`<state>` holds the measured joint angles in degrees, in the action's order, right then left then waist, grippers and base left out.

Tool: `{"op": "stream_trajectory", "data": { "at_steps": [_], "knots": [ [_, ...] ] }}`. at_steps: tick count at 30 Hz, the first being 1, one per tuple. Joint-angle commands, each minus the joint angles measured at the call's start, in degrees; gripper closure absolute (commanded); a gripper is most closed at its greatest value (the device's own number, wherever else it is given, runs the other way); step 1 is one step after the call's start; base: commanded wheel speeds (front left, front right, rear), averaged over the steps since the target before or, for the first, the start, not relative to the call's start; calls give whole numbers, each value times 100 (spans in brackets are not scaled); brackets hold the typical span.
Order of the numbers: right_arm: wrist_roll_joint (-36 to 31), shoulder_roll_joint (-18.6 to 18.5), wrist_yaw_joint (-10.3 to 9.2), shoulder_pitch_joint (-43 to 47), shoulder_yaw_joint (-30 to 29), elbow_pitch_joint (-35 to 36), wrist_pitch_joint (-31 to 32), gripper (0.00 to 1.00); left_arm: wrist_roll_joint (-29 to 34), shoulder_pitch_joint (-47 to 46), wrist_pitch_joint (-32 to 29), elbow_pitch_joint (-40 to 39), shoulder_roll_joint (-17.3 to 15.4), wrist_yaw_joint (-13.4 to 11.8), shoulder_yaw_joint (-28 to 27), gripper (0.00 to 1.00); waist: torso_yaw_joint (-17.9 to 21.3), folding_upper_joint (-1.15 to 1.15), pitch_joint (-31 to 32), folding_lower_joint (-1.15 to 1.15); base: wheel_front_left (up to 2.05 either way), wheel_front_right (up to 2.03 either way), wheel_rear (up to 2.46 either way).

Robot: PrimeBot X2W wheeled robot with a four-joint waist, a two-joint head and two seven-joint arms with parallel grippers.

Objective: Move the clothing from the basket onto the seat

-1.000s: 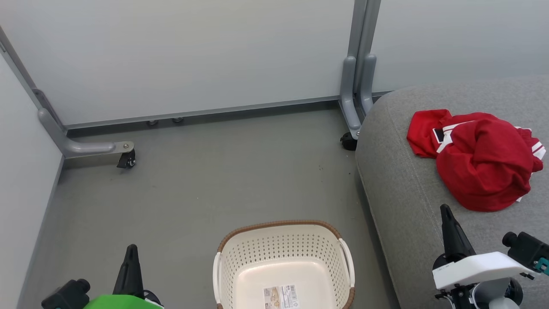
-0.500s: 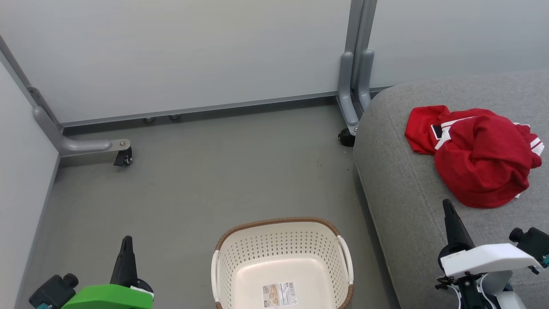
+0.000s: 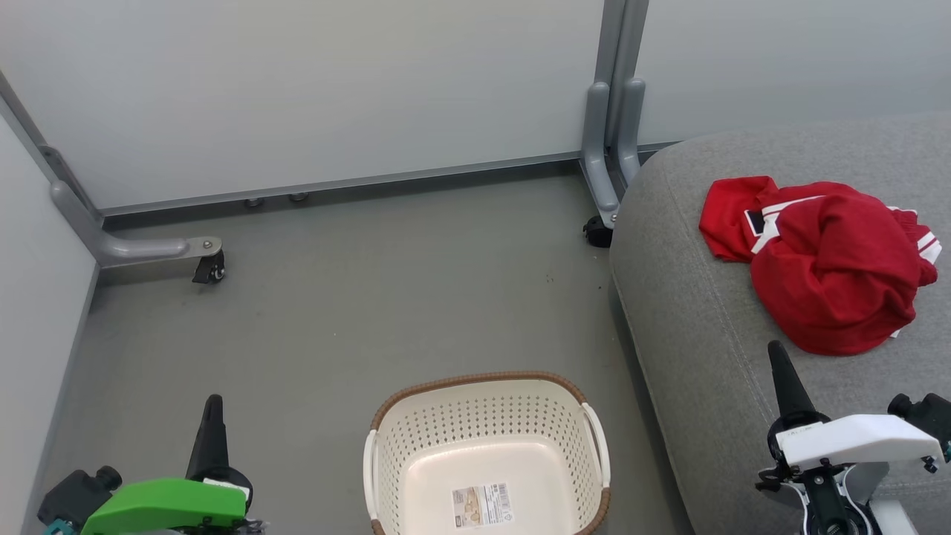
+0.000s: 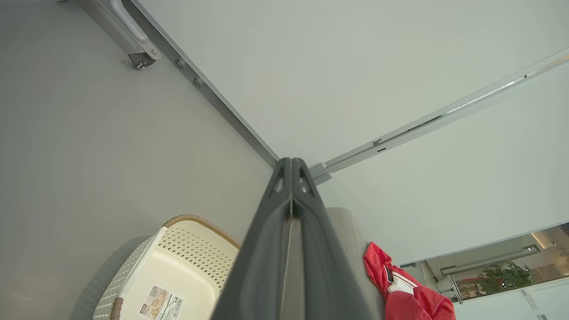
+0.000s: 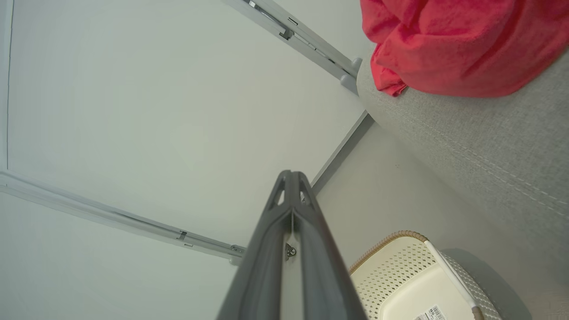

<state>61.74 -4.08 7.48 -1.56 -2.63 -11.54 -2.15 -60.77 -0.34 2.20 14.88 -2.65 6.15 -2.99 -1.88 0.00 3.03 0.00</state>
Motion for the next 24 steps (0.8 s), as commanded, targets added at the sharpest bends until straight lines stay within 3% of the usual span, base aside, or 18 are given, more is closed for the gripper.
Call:
{"op": "stream_trajectory", "data": {
  "at_steps": [1, 24],
  "knots": [
    [169, -4, 2, -146, -35, 27, 43, 100, -170, -173, -43, -74, -21, 49, -31, 100, 5, 0, -8, 0, 0, 0, 0],
    [1340, 43, 2, -300, -185, -83, 381, 100, -1381, -365, -381, -85, -27, 92, -172, 100, 67, 0, -113, 0, 0, 0, 0]
  ]
}}
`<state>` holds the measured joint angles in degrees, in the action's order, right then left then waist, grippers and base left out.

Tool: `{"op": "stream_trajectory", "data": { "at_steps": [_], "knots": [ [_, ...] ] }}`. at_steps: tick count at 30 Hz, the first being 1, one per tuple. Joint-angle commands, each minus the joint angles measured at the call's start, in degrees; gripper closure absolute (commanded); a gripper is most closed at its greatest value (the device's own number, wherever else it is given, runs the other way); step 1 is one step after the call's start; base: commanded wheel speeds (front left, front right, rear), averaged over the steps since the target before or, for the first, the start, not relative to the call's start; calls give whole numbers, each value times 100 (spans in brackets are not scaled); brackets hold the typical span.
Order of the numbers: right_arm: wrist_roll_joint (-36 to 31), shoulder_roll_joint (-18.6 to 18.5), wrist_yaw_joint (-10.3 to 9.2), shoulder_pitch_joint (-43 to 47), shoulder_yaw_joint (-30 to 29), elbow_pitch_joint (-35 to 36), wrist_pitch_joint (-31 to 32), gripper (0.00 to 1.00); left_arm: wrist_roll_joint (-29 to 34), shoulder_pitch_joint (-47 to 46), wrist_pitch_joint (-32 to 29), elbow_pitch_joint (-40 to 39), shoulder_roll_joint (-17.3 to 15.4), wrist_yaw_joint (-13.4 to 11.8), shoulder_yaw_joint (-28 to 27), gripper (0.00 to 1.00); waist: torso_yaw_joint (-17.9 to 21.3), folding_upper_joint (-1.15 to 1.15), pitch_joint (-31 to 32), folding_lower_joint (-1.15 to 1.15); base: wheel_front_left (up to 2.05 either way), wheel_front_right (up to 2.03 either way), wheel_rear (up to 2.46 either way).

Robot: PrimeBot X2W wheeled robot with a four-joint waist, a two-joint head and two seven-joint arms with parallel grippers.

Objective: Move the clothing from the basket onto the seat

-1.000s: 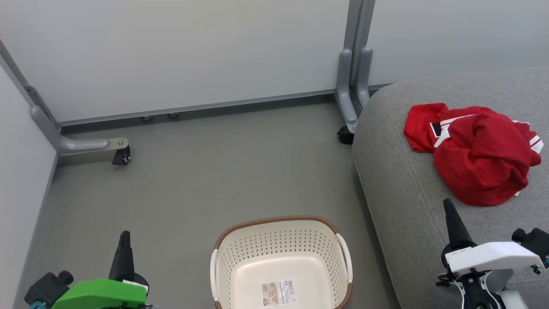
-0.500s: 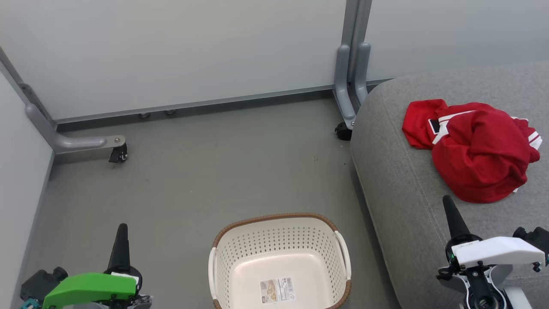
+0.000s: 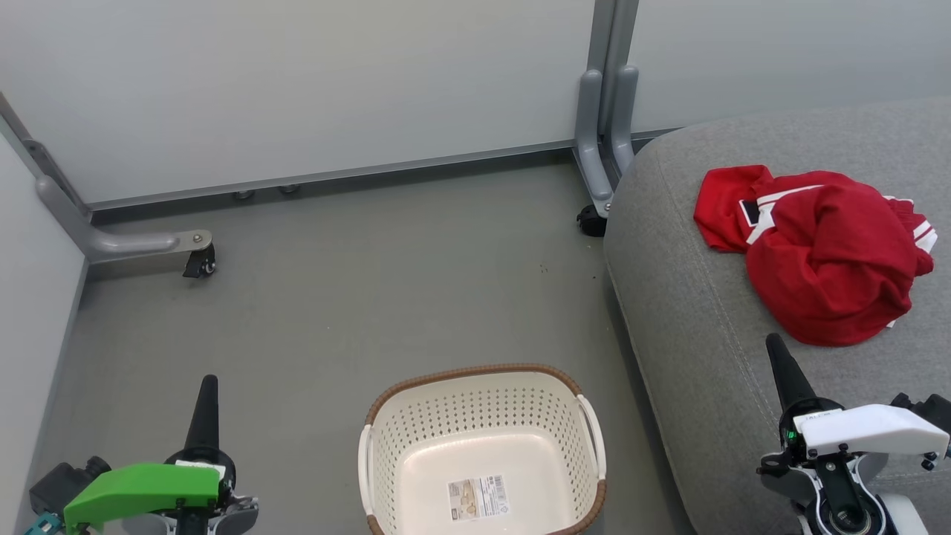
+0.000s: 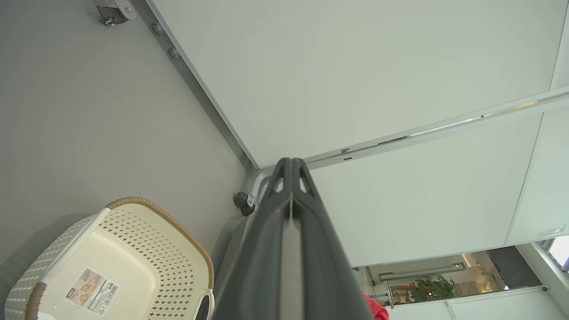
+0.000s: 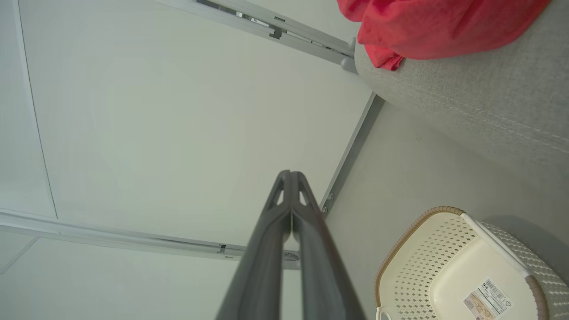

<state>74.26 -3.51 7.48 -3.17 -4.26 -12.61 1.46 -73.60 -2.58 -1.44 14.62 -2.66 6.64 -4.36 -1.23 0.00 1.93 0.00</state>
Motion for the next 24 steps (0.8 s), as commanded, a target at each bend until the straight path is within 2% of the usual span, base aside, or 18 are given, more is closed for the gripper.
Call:
{"op": "stream_trajectory", "data": {
  "at_steps": [1, 24],
  "knots": [
    [140, -12, 2, -144, -29, 18, 41, 100, -144, -149, -37, -59, -26, 45, -42, 100, 5, 0, -8, 0, 0, 0, 0],
    [1104, 28, 2, -242, -156, -80, 317, 100, -1156, -307, -318, -62, -32, 75, -153, 100, 67, 0, -114, 0, 0, 0, 0]
  ]
}}
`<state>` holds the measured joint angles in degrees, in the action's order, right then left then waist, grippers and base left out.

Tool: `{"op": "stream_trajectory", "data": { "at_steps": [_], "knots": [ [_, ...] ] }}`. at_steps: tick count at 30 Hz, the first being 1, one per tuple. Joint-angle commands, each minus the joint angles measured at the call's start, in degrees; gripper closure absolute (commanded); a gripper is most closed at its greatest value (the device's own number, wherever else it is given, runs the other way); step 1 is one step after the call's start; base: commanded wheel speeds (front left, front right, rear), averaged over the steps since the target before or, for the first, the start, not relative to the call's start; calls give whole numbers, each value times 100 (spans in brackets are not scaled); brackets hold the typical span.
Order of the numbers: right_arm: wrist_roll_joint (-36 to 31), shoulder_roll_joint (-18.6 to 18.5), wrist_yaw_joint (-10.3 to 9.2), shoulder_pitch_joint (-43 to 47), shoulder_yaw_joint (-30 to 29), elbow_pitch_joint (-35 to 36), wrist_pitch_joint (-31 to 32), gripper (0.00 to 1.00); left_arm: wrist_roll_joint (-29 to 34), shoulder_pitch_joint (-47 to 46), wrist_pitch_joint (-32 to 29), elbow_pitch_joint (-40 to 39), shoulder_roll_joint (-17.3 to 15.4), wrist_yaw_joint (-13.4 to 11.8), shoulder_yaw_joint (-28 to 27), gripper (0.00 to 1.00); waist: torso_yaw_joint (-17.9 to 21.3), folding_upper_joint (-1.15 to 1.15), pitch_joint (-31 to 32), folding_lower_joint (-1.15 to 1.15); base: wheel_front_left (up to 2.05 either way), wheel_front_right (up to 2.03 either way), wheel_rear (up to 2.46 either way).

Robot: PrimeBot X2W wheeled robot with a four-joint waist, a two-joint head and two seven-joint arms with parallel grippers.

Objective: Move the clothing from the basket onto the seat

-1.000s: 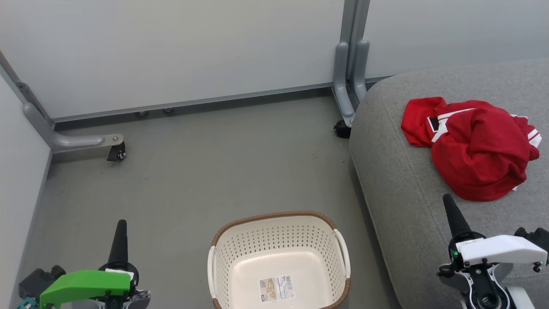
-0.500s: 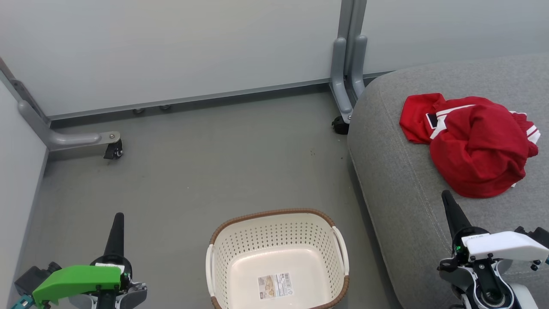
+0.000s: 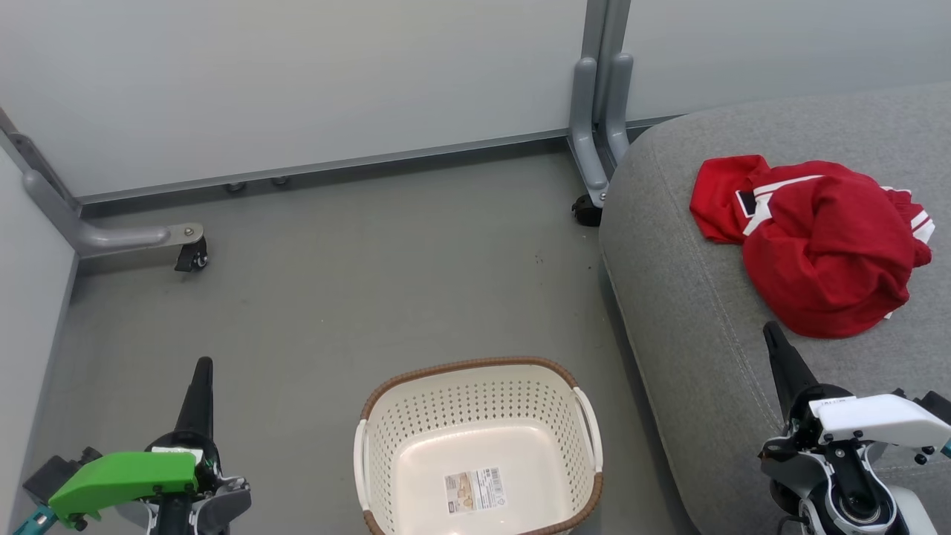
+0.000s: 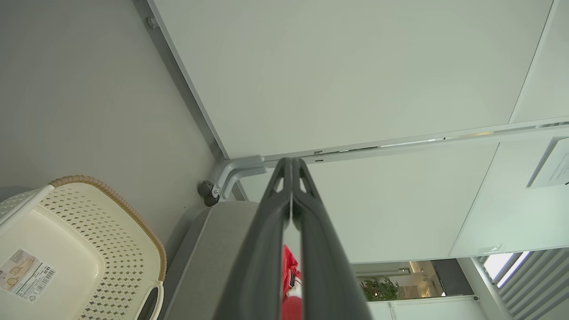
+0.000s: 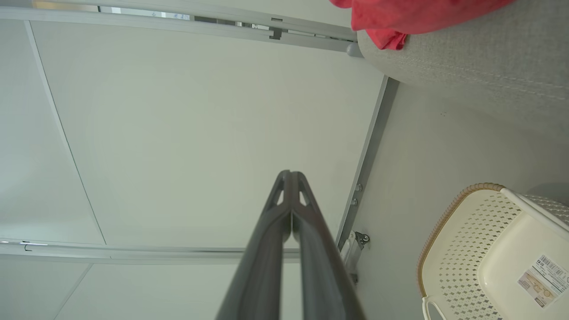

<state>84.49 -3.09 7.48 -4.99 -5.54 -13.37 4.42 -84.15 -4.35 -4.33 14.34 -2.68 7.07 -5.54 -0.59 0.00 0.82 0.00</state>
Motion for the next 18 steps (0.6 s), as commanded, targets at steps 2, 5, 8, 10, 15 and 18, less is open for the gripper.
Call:
{"op": "stream_trajectory", "data": {
  "at_steps": [2, 5, 8, 10, 15, 18],
  "knots": [
    [157, -11, 2, -76, -37, -10, 53, 100, -165, -138, -50, -33, -31, 34, -43, 100, 8, 0, -12, 0, 0, 0, 0],
    [265, -4, 2, -96, -49, -20, 74, 100, -292, -153, -77, -34, -32, 39, -57, 100, 15, 0, -26, 0, 0, 0, 0],
    [378, 1, 2, -113, -61, -33, 117, 100, -406, -179, -111, -35, -33, 45, -70, 100, 24, 0, -40, 0, 0, 0, 0],
    [449, 6, 2, -118, -71, -41, 128, 100, -478, -186, -132, -36, -33, 50, -78, 100, 29, 0, -49, 0, 0, 0, 0],
    [619, 14, 2, -141, -91, -56, 177, 100, -654, -209, -182, -34, -35, 49, -97, 100, 42, 0, -72, 0, 0, 0, 0],
    [724, 19, 2, -149, -106, -68, 214, 100, -769, -230, -217, -36, -35, 55, -106, 100, 51, 0, -86, 0, 0, 0, 0]
  ]
}}
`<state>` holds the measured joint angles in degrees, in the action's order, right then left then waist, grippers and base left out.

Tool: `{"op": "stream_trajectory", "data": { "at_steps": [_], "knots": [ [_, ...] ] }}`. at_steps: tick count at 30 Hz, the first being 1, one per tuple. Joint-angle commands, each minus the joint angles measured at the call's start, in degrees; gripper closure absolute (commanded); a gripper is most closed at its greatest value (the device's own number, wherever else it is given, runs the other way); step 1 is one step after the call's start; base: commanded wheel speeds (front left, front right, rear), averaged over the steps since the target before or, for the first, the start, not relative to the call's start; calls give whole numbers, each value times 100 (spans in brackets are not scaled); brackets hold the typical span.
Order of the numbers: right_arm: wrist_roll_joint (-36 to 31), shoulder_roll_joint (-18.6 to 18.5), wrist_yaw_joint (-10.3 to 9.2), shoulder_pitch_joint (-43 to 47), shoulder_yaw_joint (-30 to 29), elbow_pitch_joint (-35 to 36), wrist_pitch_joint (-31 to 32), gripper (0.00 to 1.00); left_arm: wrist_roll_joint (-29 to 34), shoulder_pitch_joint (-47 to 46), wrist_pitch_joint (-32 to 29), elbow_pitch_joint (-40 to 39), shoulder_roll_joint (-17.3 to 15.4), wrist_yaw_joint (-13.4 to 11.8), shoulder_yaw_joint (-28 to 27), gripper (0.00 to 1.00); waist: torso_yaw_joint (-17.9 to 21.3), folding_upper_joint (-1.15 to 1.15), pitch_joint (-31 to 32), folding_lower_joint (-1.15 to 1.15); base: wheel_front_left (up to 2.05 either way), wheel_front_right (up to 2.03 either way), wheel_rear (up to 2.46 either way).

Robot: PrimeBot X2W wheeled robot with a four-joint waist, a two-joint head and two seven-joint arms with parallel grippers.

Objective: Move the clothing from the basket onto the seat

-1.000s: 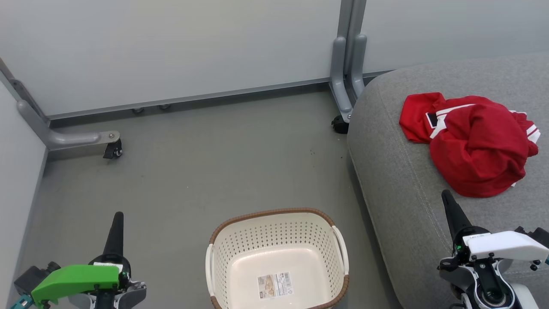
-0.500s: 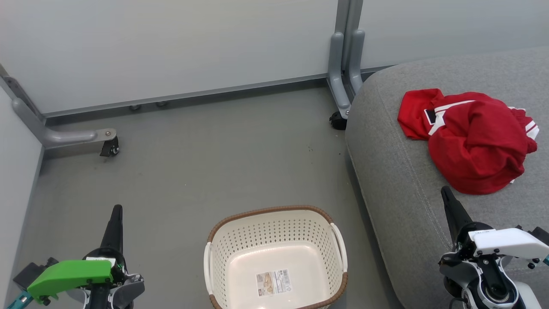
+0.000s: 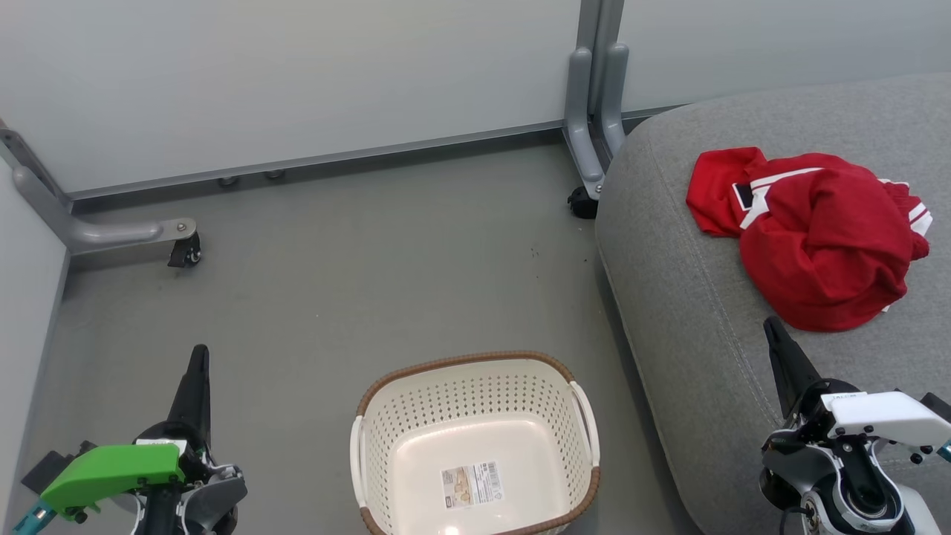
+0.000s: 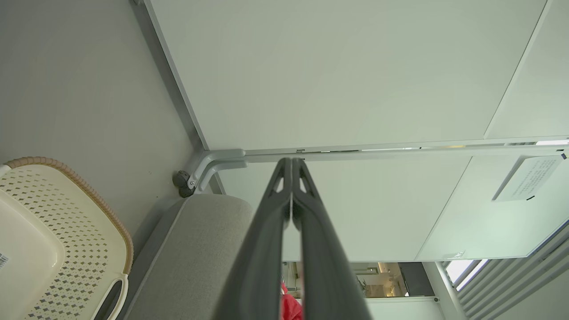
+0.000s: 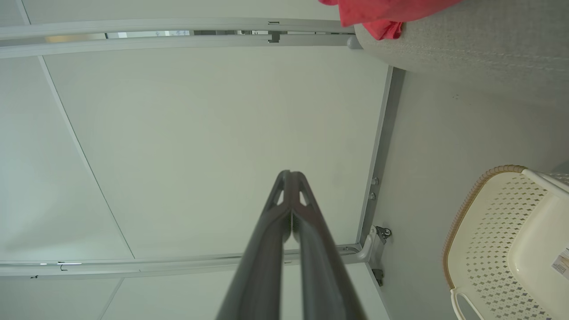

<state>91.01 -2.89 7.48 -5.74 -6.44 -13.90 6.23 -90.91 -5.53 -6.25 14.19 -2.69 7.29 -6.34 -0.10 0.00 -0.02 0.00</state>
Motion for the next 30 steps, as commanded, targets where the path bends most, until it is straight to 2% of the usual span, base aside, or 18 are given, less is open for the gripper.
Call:
{"op": "stream_trajectory", "data": {
  "at_steps": [1, 30],
  "knots": [
    [101, 0, 2, -75, -20, -16, 46, 100, -123, -114, -27, -20, -34, 35, -29, 100, 4, 0, -7, 0, 0, 0, 0],
    [151, 0, 2, -66, -24, -22, 55, 100, -158, -105, -50, -18, -34, 36, -30, 100, 10, 0, -16, 0, 0, 0, 0]
  ]
}}
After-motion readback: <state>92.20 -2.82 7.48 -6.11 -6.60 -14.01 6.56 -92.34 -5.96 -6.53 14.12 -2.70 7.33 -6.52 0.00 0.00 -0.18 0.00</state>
